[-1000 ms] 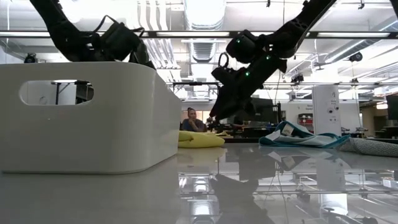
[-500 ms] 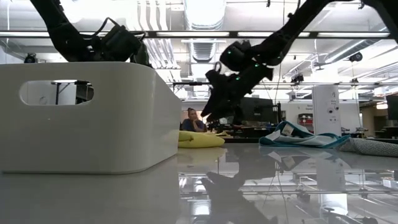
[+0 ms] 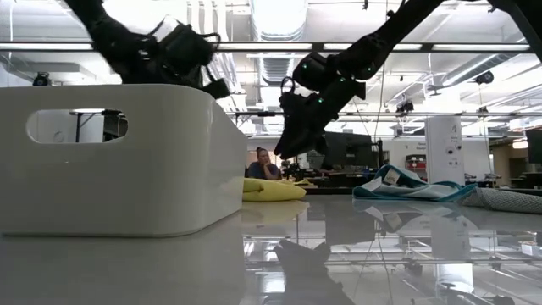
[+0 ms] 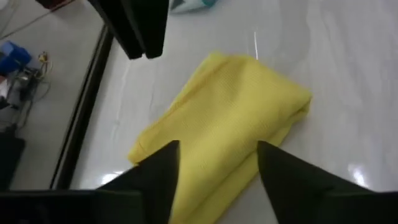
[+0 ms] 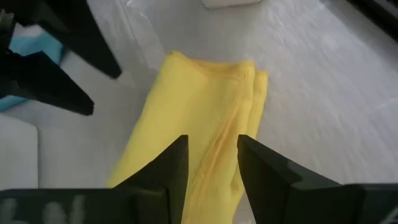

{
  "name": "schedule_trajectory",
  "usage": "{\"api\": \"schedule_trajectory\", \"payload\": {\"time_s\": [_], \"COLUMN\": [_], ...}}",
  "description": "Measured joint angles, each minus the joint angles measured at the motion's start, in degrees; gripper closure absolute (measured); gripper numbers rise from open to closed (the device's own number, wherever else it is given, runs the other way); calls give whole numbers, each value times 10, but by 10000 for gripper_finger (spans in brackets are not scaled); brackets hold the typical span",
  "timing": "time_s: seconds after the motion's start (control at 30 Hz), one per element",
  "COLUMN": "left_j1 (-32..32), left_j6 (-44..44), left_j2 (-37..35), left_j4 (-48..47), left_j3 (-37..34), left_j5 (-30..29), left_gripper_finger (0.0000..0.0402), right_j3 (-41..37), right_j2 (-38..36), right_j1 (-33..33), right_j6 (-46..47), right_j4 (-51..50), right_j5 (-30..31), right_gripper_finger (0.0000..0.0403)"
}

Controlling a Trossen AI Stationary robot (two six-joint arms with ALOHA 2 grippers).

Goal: Fold microfiber towels
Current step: Put the yellow microfiber towel into the bin

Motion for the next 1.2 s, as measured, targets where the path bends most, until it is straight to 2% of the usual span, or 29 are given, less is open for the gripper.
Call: {"api": "schedule_trajectory", "payload": {"time_s": [0.07, 0.17, 0.33, 0.53, 0.63, 1.0, 1.1, 1.2], "left_j1": [0, 0, 0, -2, -4, 1, 1, 1], "left_j6": [29, 65, 88, 88, 88, 84, 74, 69], "left_j2": [21, 54, 99, 117, 125, 179, 186, 183], "left_j4": [-14, -38, -44, -83, -88, -56, -59, -66], "left_j3": [17, 41, 68, 87, 87, 106, 110, 109], "left_j5": [-7, -8, -8, 25, 24, -13, -14, -15], "left_gripper_finger": [181, 169, 167, 167, 175, 232, 273, 335], "right_j3": [-9, -21, -35, -58, -66, -72, -73, -73], "right_j2": [-2, -5, -8, -21, -27, -29, -29, -30], "right_j1": [0, 0, 0, 0, 0, 2, 3, 4], "right_j6": [0, 2, 2, -1, -5, -4, -3, -4], "right_j4": [-10, -25, -52, -51, -51, -47, -48, -54], "right_j5": [0, 0, -1, -1, 0, 0, 0, 0], "right_gripper_finger": [273, 273, 273, 273, 273, 273, 273, 273]}}
